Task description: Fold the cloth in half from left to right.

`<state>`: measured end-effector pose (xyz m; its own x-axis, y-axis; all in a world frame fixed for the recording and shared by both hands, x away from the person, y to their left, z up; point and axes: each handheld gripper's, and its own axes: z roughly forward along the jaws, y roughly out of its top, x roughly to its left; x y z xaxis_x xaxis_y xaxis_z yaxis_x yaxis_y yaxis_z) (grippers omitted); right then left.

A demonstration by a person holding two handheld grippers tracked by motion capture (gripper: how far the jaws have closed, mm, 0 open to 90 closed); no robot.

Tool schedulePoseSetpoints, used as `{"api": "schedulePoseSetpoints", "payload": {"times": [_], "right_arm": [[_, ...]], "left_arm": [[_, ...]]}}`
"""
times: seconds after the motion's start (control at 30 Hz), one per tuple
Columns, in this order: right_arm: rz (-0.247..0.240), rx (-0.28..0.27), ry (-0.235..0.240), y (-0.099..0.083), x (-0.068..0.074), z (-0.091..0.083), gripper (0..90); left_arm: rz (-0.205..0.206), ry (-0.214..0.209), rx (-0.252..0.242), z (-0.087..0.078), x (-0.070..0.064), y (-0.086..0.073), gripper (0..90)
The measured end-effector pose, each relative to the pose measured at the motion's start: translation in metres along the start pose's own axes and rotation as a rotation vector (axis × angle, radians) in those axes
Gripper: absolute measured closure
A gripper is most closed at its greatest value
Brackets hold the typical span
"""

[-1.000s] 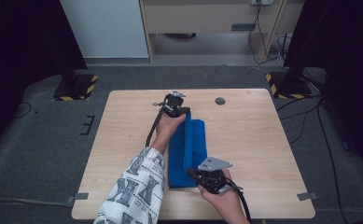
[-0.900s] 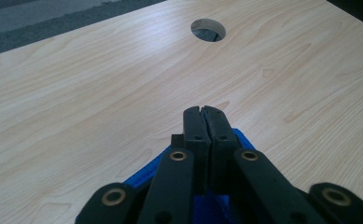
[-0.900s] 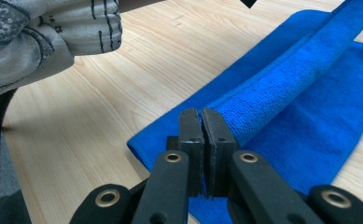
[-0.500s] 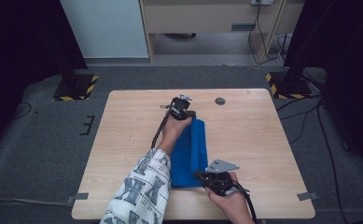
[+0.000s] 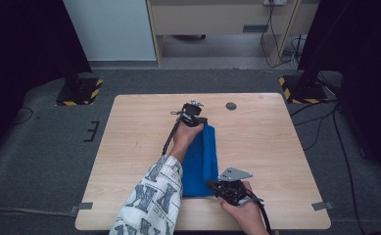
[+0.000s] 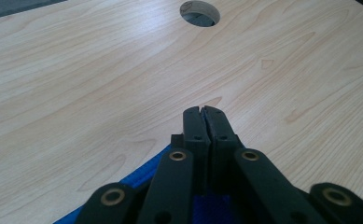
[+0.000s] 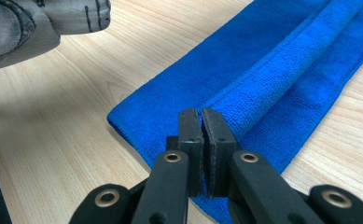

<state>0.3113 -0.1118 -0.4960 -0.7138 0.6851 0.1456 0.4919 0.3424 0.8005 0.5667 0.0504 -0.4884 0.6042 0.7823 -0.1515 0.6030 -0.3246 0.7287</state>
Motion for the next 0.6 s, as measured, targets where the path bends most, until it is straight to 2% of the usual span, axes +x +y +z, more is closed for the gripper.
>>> {"api": "schedulePoseSetpoints", "payload": {"times": [0.37, 0.6], "right_arm": [[0.018, 0.016, -0.017, -0.0047, -0.0070, -0.0029, 87.4], [0.030, 0.030, -0.008, -0.0053, -0.0069, -0.0024, 84.6]], "left_arm": [[-0.013, -0.007, -0.005, 0.0052, -0.0002, 0.0000, 88.0], [-0.008, -0.011, -0.007, 0.0056, -0.0025, 0.0001, 85.8]]}}
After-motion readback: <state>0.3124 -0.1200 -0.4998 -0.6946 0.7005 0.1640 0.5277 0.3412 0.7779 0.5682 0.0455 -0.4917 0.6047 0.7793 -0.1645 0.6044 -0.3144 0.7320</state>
